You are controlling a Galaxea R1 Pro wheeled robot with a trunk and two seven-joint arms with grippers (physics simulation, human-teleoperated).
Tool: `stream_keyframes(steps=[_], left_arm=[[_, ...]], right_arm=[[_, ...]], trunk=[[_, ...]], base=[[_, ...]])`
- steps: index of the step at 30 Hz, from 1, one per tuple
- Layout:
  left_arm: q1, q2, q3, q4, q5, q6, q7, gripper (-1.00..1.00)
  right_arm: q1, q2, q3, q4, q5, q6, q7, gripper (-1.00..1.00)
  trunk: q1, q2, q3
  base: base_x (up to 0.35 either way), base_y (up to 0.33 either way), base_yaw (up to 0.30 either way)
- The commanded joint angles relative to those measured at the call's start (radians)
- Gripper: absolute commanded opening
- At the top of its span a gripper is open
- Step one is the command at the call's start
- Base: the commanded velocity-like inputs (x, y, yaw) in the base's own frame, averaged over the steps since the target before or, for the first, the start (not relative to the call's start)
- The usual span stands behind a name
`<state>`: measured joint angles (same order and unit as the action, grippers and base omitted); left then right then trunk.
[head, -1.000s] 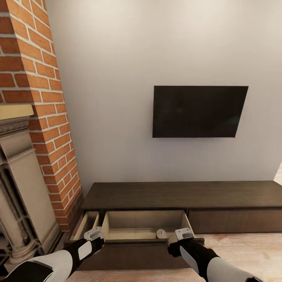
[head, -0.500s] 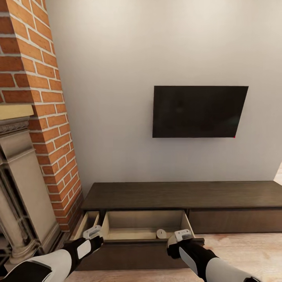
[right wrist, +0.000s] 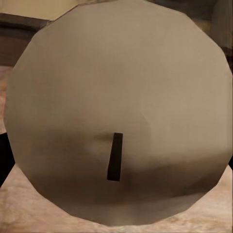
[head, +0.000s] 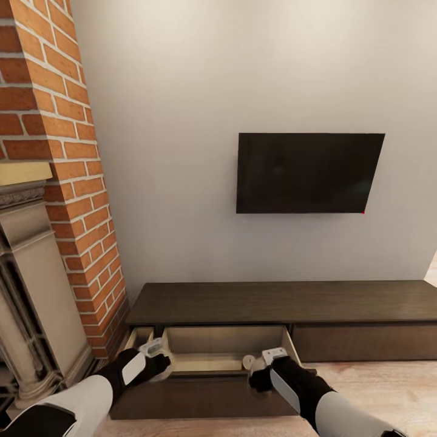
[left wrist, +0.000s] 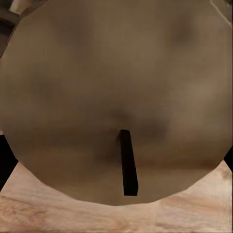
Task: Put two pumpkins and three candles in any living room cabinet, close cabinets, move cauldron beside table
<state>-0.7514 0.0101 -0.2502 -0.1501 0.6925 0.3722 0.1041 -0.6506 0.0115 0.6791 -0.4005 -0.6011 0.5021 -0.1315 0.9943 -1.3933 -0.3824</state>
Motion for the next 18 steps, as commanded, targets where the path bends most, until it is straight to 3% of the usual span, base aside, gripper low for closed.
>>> stream_keyframes(steps=[1, 2, 5, 7, 13, 18], left_arm=[[0.001, 0.002, -0.010, -0.032, 0.002, 0.048, 0.012, -1.00], [0.000, 0.003, -0.010, -0.067, 0.002, 0.110, 0.018, -1.00], [-0.004, 0.003, -0.010, -0.094, 0.001, 0.190, 0.023, -1.00], [-0.005, 0.004, -0.010, -0.101, 0.001, 0.219, 0.024, -1.00], [-0.014, 0.002, -0.009, -0.107, 0.001, 0.304, 0.029, -1.00], [-0.086, 0.002, -0.009, -0.108, 0.001, 0.409, 0.034, -1.00]], right_arm=[[-0.004, 0.000, -0.005, -0.009, -0.016, 0.043, -0.008, -1.00], [-0.014, 0.005, -0.038, -0.015, -0.043, 0.088, -0.008, -1.00], [-0.053, 0.016, -0.107, -0.019, -0.081, 0.143, -0.010, -1.00], [-0.082, 0.020, -0.133, -0.016, -0.092, 0.174, -0.012, -1.00], [-0.146, 0.032, -0.157, -0.010, -0.103, 0.231, -0.014, -1.00], [-0.187, 0.049, -0.160, -0.005, -0.103, 0.241, -0.016, -1.00]], trunk=[[0.000, -0.001, -0.001], [0.000, -0.001, -0.001], [0.000, -0.001, -0.001], [0.000, -0.001, -0.001], [0.000, -0.001, -0.001], [0.000, -0.001, -0.001]], base=[[0.000, 0.000, 0.000], [0.000, 0.000, 0.000], [0.000, 0.000, 0.000], [0.000, 0.000, 0.000], [0.000, 0.000, 0.000], [0.000, 0.000, 0.000]])
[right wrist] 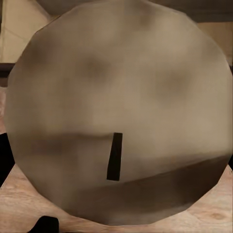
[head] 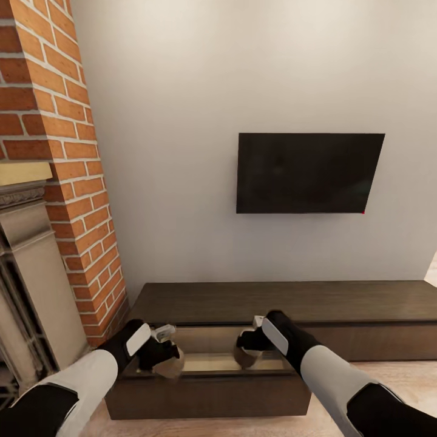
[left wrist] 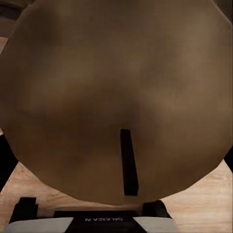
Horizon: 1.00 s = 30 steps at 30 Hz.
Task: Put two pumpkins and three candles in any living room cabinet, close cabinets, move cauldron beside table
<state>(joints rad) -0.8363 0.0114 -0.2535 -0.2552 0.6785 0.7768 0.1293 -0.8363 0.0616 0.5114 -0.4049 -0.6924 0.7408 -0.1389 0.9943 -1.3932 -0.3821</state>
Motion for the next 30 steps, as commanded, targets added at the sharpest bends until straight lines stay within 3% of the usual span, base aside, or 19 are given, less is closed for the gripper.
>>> stream_keyframes(steps=[1, 4, 7, 10, 20, 23, 26, 30], left_arm=[[-0.014, 0.000, -0.006, -0.002, 0.015, 0.014, 0.008, -1.00], [-0.087, -0.003, -0.006, 0.003, 0.016, 0.072, 0.009, -1.00], [-0.109, -0.023, -0.008, 0.002, 0.015, 0.111, 0.008, -1.00], [-0.116, -0.059, -0.010, 0.005, 0.009, 0.130, 0.008, -1.00], [-0.119, -0.099, -0.010, 0.030, -0.001, 0.199, 0.008, -1.00], [-0.119, -0.109, -0.011, 0.047, -0.033, 0.212, 0.010, -1.00], [-0.119, -0.113, -0.011, 0.074, -0.105, 0.216, 0.032, -1.00], [-0.119, -0.129, -0.008, 0.092, -0.132, 0.216, 0.083, -1.00]], right_arm=[[-0.006, 0.002, 0.008, 0.001, -0.011, 0.003, -0.009, -1.00], [-0.028, 0.023, 0.007, 0.017, -0.010, 0.014, -0.019, -1.00], [-0.033, 0.036, 0.007, 0.021, -0.010, 0.047, -0.027, -1.00], [-0.034, 0.045, 0.007, 0.022, -0.011, 0.091, -0.029, -1.00], [-0.035, 0.048, 0.007, 0.024, -0.010, 0.180, -0.030, -1.00], [-0.035, 0.049, 0.009, 0.024, -0.009, 0.187, -0.030, -1.00], [-0.034, 0.050, 0.012, 0.025, -0.008, 0.189, -0.030, -1.00], [-0.033, 0.051, 0.016, 0.030, -0.007, 0.189, -0.031, -1.00]], trunk=[[0.000, -0.001, -0.002], [0.000, -0.001, -0.002], [0.000, -0.001, -0.002], [0.000, -0.001, -0.002], [0.000, -0.001, -0.002], [0.000, -0.001, -0.002], [0.000, -0.001, -0.002], [0.000, -0.001, -0.002]], base=[[0.000, 0.000, 0.000], [0.000, 0.000, 0.000], [0.000, 0.000, 0.000], [0.000, 0.000, 0.000], [0.000, 0.000, 0.000], [0.000, 0.000, 0.000], [0.000, 0.000, 0.000], [0.000, 0.000, 0.000]])
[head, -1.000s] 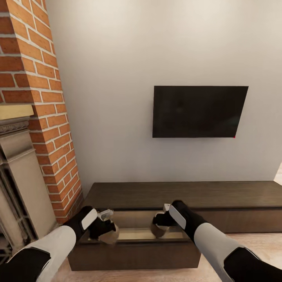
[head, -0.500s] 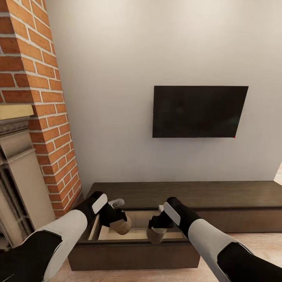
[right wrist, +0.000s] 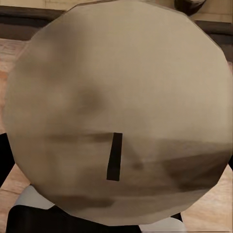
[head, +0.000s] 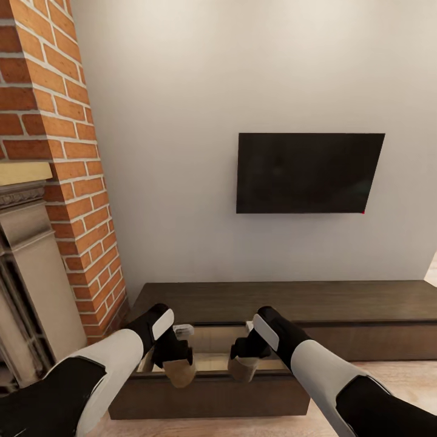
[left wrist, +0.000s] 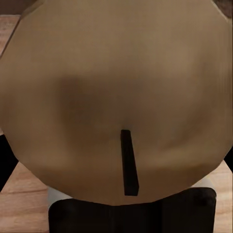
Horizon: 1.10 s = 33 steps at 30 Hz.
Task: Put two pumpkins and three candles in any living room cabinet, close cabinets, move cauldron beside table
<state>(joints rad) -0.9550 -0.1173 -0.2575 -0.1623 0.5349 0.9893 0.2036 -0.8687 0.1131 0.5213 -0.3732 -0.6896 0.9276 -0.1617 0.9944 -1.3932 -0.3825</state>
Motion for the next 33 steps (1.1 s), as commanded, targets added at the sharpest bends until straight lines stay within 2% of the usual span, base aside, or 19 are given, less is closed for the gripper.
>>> stream_keyframes(steps=[1, 6, 10, 12, 23, 33], left_arm=[[-0.001, -0.004, -0.004, 0.003, 0.010, 0.002, 0.017, -1.00], [-0.001, -0.041, -0.005, 0.041, 0.002, -0.024, 0.113, -1.00], [-0.001, -0.054, -0.005, 0.065, 0.002, -0.051, 0.174, -1.00], [-0.001, -0.056, -0.005, 0.082, 0.002, -0.068, 0.186, -1.00], [-0.001, -0.057, -0.003, 0.102, 0.005, -0.129, 0.189, -1.00], [-0.001, -0.057, -0.003, 0.103, 0.005, -0.173, 0.134, -1.00]], right_arm=[[-0.001, 0.000, 0.007, 0.004, -0.010, 0.002, -0.008, -1.00], [-0.001, 0.000, 0.009, 0.045, -0.010, -0.004, -0.007, -1.00], [0.000, 0.001, 0.009, 0.052, -0.010, -0.007, -0.007, -1.00], [0.000, 0.001, 0.009, 0.053, -0.010, -0.008, -0.005, -1.00], [0.004, 0.011, 0.010, 0.054, -0.010, -0.012, 0.000, -1.00], [0.005, 0.016, 0.010, 0.053, -0.010, -0.036, 0.001, -1.00]], trunk=[[0.000, -0.001, -0.001], [0.000, -0.001, -0.001], [0.000, -0.001, -0.001], [0.000, -0.001, -0.001], [0.000, -0.001, -0.001], [0.000, -0.001, -0.001]], base=[[0.000, 0.000, 0.000], [0.000, 0.000, 0.000], [0.000, 0.000, 0.000], [0.000, 0.000, 0.000], [0.000, 0.000, 0.000], [0.002, 0.001, 0.000]])
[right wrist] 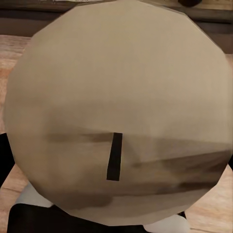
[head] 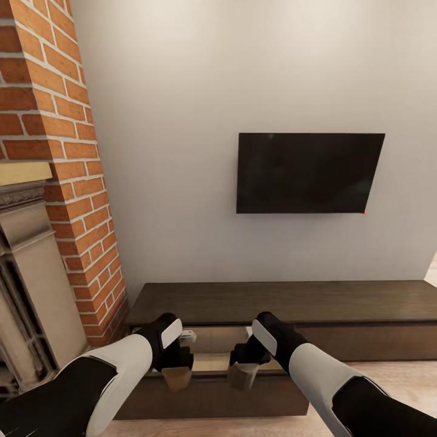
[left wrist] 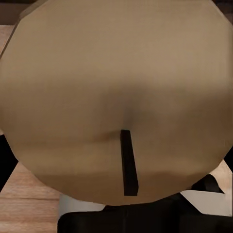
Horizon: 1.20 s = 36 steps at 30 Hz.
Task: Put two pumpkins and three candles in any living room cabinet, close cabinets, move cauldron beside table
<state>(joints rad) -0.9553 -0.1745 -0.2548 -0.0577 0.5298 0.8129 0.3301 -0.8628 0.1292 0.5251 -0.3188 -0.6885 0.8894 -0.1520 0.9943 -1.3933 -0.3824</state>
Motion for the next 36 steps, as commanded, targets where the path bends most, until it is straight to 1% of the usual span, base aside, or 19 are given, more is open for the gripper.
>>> stream_keyframes(steps=[1, 7, 22, 27, 34, 36], left_arm=[[0.000, 0.000, -0.006, -0.002, 0.010, 0.003, 0.006, -1.00], [0.000, 0.000, -0.006, -0.002, 0.010, 0.002, -0.001, -1.00], [0.000, 0.000, -0.006, -0.001, 0.010, 0.001, -0.002, -1.00], [0.000, 0.000, -0.006, -0.001, 0.010, 0.001, -0.002, -1.00], [0.000, 0.000, -0.007, -0.003, 0.010, 0.000, -0.003, -1.00], [0.000, 0.000, -0.007, -0.003, 0.010, 0.001, -0.004, -1.00]], right_arm=[[-0.001, 0.000, 0.006, -0.001, -0.011, 0.002, -0.008, -1.00], [0.000, 0.001, 0.007, -0.002, -0.011, 0.001, -0.008, -1.00], [0.001, 0.002, 0.007, -0.002, -0.011, -0.003, -0.008, -1.00], [0.001, 0.003, 0.007, -0.001, -0.011, -0.035, -0.008, -1.00], [0.001, 0.003, 0.007, 0.000, -0.011, -0.052, -0.008, -1.00], [0.001, 0.003, 0.007, 0.000, -0.011, -0.079, -0.008, -1.00]], trunk=[[0.000, -0.001, -0.001], [0.000, -0.001, -0.001], [0.000, -0.001, -0.002], [0.000, -0.001, -0.004], [0.000, -0.001, -0.012], [0.000, -0.001, -0.015]], base=[[0.060, 0.022, 0.000], [0.223, 0.103, 0.000], [0.315, 0.122, 0.000], [0.315, 0.065, 0.022], [0.070, 0.005, 0.098], [0.055, 0.000, 0.117]])
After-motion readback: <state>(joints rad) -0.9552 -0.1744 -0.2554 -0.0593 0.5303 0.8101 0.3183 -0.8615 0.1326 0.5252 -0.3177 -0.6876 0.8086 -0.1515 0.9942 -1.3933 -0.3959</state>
